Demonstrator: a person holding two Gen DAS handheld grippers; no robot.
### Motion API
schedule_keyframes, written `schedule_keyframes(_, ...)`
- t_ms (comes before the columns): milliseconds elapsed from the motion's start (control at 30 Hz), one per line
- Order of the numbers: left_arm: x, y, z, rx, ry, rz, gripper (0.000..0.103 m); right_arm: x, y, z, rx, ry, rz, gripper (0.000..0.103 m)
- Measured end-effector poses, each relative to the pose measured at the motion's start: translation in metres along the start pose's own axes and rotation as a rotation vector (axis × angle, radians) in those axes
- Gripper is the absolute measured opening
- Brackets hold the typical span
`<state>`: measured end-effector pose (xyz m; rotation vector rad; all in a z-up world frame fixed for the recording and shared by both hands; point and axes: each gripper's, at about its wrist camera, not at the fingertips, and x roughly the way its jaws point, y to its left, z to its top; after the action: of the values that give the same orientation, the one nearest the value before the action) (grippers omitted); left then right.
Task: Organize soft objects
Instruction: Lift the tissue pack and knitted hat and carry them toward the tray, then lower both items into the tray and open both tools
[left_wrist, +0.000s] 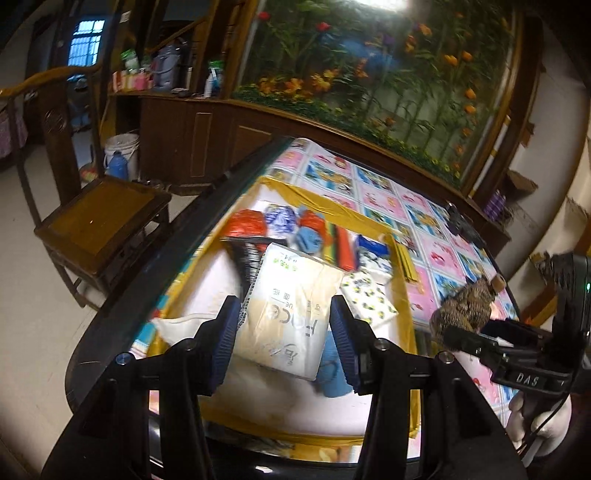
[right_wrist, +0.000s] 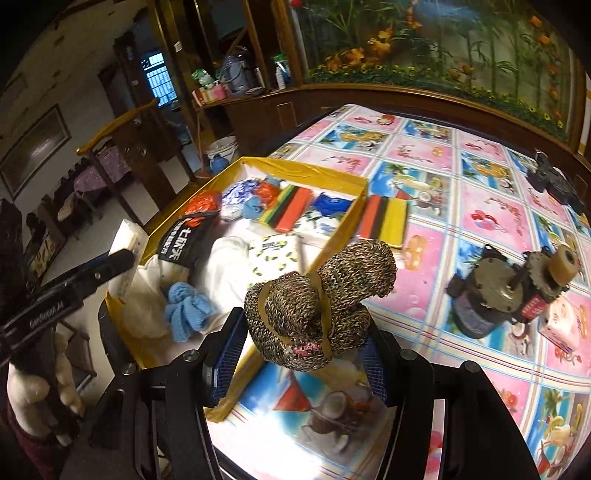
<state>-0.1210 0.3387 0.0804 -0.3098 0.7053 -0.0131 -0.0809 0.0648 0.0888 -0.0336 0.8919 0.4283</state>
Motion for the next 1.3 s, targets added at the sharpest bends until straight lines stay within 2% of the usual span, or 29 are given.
schedule_keyframes(133, 0.004, 0.012, -0.002, -0.031, 0.009, -0.012, 0.048, 0.016, 0.019, 0.0, -0.039, 0.032, 0.034, 0.058)
schedule_keyframes(300, 0.015, 0.001, -0.006, -0.006, 0.038, -0.051, 0.048, 0.035, 0.044, 0.0, -0.102, 0.069, 0.067, 0.058)
schedule_keyframes(500, 0.032, -0.009, 0.002, 0.01, 0.057, -0.071, 0.048, 0.061, 0.067, -0.005, -0.196, 0.122, 0.045, 0.058)
schedule_keyframes(633, 0.044, -0.011, 0.009, -0.002, 0.073, -0.092, 0.051, 0.076, 0.08, -0.005, -0.23, 0.155, 0.047, 0.06)
schedule_keyframes(733, 0.045, -0.01, 0.009, -0.032, 0.083, -0.123, 0.058, 0.084, 0.086, -0.006, -0.244, 0.182, 0.053, 0.06)
schedule_keyframes(833, 0.041, -0.008, 0.009, -0.041, 0.073, -0.129, 0.059, 0.085, 0.086, -0.003, -0.233, 0.185, 0.069, 0.065)
schedule_keyframes(900, 0.037, -0.005, 0.008, -0.057, 0.067, -0.122, 0.064, 0.085, 0.085, -0.002, -0.223, 0.182, 0.081, 0.067)
schedule_keyframes(1033, 0.032, -0.003, 0.008, -0.087, 0.065, -0.098, 0.064, 0.08, 0.081, -0.002, -0.216, 0.171, 0.1, 0.069)
schedule_keyframes(1300, 0.027, -0.022, 0.003, -0.041, 0.088, -0.058, 0.064, 0.049, 0.075, -0.014, -0.222, 0.135, 0.149, 0.07)
